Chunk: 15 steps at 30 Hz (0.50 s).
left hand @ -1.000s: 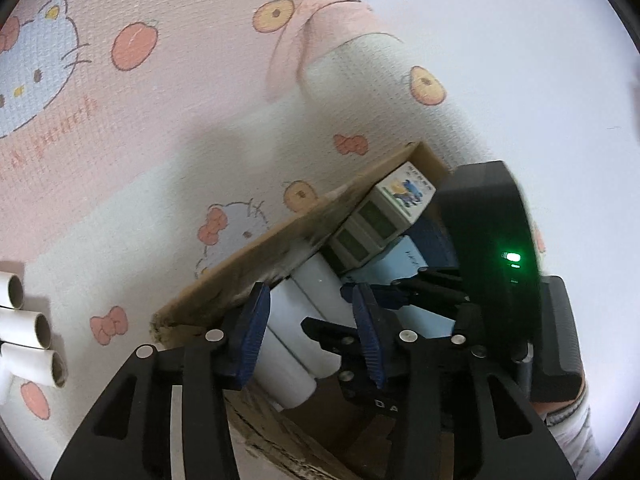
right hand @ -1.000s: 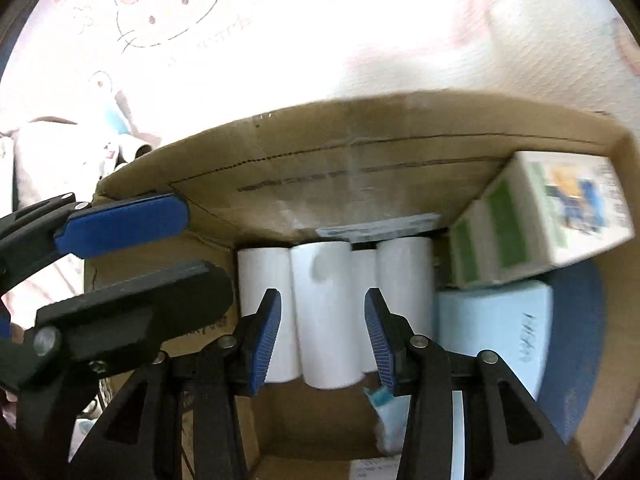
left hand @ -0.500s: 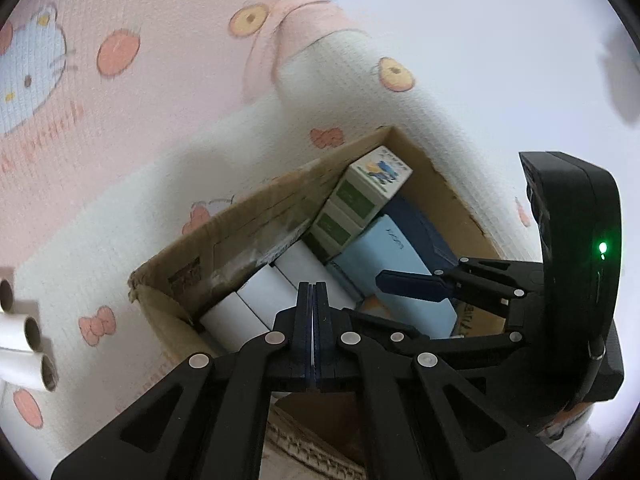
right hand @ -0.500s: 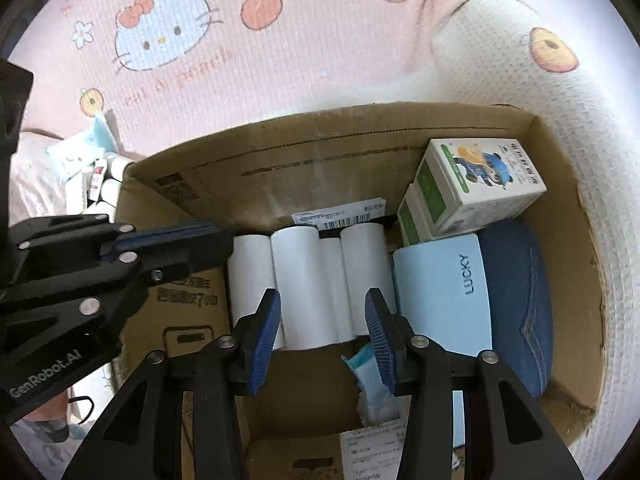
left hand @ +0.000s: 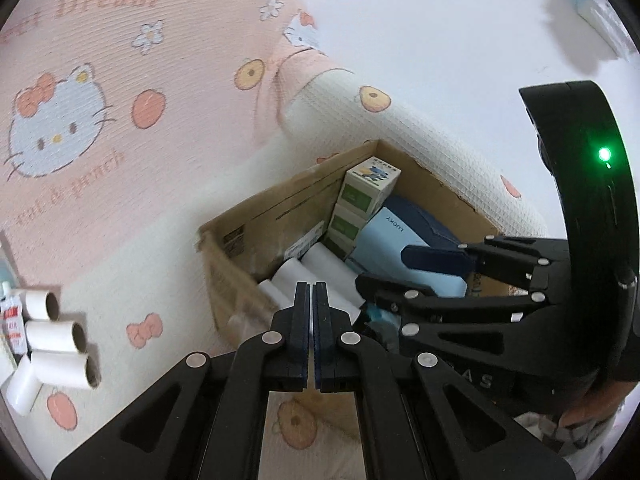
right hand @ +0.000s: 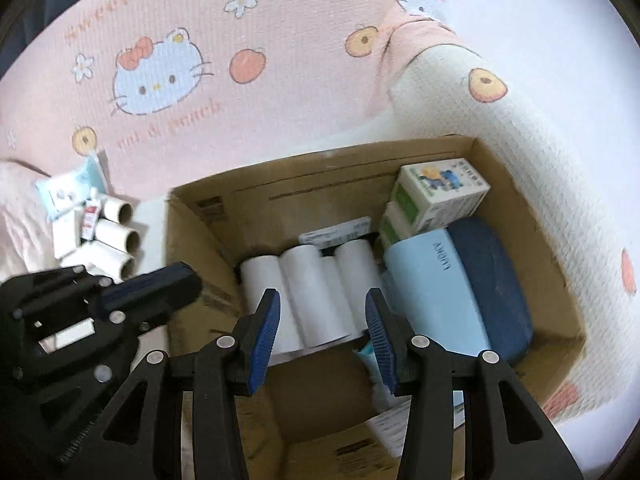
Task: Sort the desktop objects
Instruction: 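Withdraw both grippers from the box back toward the tube pile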
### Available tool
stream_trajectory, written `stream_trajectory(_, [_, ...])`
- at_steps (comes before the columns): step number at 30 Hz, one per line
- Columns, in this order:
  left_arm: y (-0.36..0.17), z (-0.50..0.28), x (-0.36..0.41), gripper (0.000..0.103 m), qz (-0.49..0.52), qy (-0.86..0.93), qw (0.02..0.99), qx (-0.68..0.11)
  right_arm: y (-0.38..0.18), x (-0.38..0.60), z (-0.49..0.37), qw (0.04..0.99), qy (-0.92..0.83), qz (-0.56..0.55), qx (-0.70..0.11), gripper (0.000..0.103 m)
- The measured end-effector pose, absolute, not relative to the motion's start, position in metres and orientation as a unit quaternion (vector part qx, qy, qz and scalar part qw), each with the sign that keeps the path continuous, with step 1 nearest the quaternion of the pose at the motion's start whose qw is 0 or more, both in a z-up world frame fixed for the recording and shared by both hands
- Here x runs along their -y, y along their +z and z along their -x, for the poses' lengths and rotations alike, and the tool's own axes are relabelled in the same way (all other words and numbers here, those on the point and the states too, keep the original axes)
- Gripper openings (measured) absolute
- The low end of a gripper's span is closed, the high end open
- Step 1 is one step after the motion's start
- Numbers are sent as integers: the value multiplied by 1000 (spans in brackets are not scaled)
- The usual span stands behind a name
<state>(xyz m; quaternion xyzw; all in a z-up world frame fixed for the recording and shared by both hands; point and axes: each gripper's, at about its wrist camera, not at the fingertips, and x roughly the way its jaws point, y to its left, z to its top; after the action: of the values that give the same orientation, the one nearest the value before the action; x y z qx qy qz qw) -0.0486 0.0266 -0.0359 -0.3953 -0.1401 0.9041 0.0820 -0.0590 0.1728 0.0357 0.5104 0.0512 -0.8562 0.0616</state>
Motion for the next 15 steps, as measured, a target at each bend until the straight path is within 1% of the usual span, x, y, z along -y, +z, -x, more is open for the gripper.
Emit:
stream_trajectory(5, [-42, 30, -9, 0, 393, 901, 78, 166, 33, -144, 49, 60, -858, -505, -77, 41])
stream_trajectory(12, [-59, -7, 12, 0, 385, 910, 36, 153, 34, -113, 32, 69, -864, -483, -122, 41])
stream_trajectory(15, [-73, -23, 26, 0, 392, 903, 19, 176, 36, -101, 21, 63, -872, -463, -149, 41])
